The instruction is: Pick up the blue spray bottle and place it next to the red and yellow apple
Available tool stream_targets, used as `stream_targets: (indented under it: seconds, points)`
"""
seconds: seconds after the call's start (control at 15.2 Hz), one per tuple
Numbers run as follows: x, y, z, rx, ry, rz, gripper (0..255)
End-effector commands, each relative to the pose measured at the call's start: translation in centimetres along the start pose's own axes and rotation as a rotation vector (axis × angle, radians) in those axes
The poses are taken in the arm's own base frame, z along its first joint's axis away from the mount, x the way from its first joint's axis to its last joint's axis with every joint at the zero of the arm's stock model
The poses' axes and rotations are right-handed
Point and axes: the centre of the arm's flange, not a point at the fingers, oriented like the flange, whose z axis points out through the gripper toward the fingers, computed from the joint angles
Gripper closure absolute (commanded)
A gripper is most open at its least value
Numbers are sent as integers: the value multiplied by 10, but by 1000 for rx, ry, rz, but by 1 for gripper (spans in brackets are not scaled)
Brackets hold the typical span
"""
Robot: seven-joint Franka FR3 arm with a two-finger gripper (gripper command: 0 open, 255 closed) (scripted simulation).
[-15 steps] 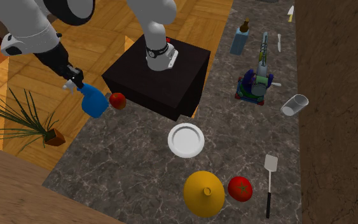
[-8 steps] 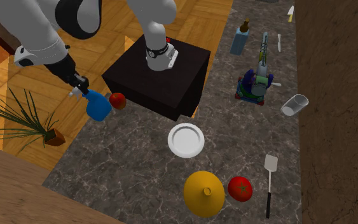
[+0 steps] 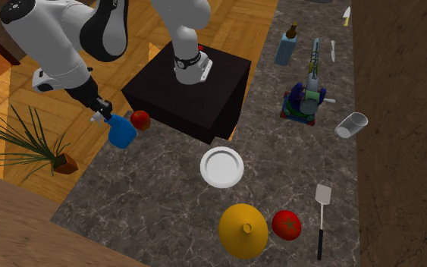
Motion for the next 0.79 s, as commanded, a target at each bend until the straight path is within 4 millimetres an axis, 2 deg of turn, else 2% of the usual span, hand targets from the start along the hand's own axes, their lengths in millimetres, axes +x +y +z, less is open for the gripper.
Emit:
stream_targets:
  seconds: [0.0,0.73]
  points:
    - [0,0,10,0,1,0,255]
    - [-1,-1,68,0,1,0,255]
